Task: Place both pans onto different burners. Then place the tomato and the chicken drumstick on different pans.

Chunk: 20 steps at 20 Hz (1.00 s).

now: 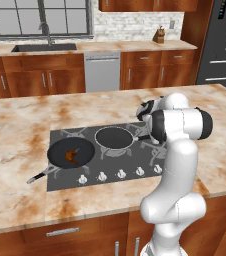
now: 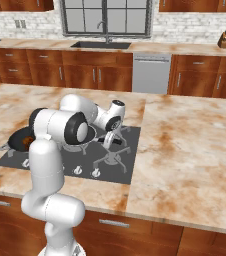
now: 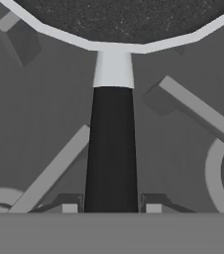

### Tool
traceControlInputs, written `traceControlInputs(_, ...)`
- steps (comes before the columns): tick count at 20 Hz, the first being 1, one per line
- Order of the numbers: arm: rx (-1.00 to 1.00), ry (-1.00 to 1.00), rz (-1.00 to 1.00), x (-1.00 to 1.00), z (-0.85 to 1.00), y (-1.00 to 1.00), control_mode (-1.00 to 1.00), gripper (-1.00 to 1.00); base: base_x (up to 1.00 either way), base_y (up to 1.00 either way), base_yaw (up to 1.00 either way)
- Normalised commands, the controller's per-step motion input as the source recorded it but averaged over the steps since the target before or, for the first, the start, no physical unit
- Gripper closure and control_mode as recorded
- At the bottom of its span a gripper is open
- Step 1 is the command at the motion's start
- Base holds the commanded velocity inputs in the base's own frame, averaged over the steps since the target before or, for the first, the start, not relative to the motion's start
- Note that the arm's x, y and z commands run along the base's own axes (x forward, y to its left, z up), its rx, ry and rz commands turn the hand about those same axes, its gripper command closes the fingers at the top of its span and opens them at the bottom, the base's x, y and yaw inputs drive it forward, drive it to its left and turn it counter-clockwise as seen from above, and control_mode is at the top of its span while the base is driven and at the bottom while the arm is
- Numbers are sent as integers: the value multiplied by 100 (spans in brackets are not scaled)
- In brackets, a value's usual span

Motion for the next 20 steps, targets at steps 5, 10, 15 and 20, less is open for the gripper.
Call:
traceControlInputs(5, 0, -1, 0, 0, 29, 0, -100, -100, 0, 0, 0)
traceControlInputs(10, 0, -6, -10, -2, 67, 6, -100, -100, 0, 0, 0)
traceControlInputs(15, 0, -1, -25, -31, 63, 14, -100, -100, 0, 0, 0)
traceControlInputs(20, 0, 0, -42, -37, 49, 19, -100, -100, 0, 0, 0)
